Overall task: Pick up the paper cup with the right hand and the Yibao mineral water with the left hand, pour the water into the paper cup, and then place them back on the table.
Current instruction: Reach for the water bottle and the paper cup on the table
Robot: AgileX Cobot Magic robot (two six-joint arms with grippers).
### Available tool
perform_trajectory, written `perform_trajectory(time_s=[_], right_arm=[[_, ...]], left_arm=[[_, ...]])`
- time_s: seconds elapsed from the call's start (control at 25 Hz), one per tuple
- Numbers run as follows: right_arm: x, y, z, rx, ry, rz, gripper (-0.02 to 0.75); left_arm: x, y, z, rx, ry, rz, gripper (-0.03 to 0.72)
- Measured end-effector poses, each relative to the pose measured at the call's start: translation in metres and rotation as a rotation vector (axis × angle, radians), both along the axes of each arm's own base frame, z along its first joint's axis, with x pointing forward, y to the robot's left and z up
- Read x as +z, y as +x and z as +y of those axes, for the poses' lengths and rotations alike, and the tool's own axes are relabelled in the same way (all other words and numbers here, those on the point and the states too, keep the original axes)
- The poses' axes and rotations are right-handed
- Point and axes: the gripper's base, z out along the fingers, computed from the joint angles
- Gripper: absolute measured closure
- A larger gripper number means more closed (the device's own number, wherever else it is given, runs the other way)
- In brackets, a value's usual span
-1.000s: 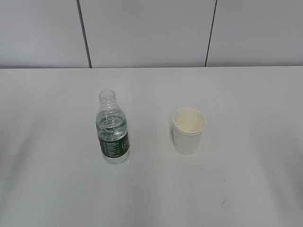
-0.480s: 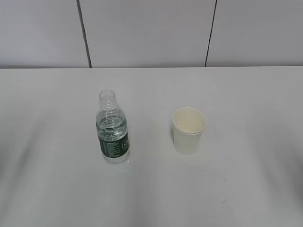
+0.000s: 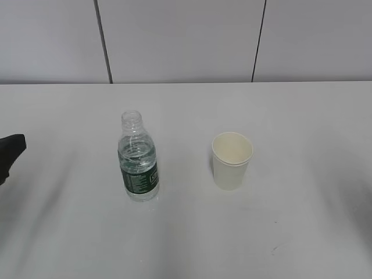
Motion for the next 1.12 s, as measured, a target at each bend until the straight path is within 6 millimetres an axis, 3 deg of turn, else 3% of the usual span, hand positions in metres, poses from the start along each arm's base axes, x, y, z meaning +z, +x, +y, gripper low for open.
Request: perform_trajectory(time_s=[0.52, 0.76, 1.12], right_arm=[[-0.024, 0.038, 0.012, 0.050, -0.092, -0.017, 0.085], [-0.029, 0.055, 0.025, 0.179, -0.110, -0.136, 0.096], [-0.051, 0.066, 0.032, 0.247, -0.119, -0.099, 0.121]], left_arm=[[-0.017, 0.014, -0.003, -0.002, 0.016, 0.028, 0.099], [-0.015, 0.014, -0.004, -0.008, 0.013, 0.010, 0.099], [-0.031, 0.020, -0.010, -0.080, 0.083, 0.058, 0.101]])
